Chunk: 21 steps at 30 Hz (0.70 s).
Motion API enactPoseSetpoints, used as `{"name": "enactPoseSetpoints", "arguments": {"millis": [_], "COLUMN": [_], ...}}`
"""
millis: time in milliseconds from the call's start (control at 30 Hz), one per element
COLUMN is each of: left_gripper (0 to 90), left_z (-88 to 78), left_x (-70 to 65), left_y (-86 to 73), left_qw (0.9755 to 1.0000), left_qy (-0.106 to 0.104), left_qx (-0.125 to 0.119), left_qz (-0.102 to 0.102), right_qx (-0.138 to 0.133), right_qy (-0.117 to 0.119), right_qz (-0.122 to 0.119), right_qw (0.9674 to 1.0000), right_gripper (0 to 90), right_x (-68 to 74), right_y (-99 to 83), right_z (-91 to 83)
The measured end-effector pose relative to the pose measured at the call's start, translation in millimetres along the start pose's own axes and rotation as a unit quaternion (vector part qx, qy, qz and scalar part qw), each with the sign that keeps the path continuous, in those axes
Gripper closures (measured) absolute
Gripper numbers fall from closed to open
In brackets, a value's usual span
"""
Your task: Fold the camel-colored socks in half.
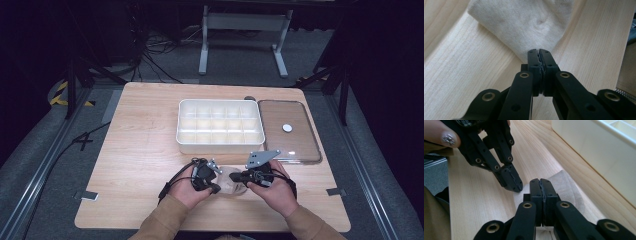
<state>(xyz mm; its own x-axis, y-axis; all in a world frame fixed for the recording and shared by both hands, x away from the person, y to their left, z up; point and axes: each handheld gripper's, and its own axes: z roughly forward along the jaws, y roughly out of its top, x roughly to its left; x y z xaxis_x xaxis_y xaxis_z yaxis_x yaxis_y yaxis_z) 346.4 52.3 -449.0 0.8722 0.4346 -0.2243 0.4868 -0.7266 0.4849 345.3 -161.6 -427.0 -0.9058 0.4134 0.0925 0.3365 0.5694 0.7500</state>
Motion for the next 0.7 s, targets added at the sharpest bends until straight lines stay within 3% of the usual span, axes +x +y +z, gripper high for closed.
{"name": "enactPoseSetpoints", "arguments": {"millis": [133,467,567,700], "left_gripper": [88.2,88.2,88.2,88.3], "left_z": [2.8,1.8,1.4,1.4], "left_x": [-1.4,-1.4,-1.1,-0.3], "left_y": [0.4,-0.1,0.0,0.7], "left_qw": [1.0,1.0,1.0,1.0], "left_qy": [-0.005,-0.005,-0.005,-0.007], "left_qx": [0.002,0.003,0.002,0.002], "left_qz": [0.001,-0.002,-0.003,-0.001], "right_qx": [-0.003,0.017,0.029,0.04], "right_qy": [0.0,-0.016,-0.023,-0.031], "right_qz": [0.003,0.008,0.012,0.01], "right_qw": [1.0,0.9997,0.9993,0.9987], "right_gripper": [90.0,89.8,84.7,84.6], "right_x": [-0.8,-6.9,-8.8,-9.2], "right_y": [-4.8,-15.3,-20.3,-26.0], "right_z": [5.3,3.0,0.8,-1.0]}}
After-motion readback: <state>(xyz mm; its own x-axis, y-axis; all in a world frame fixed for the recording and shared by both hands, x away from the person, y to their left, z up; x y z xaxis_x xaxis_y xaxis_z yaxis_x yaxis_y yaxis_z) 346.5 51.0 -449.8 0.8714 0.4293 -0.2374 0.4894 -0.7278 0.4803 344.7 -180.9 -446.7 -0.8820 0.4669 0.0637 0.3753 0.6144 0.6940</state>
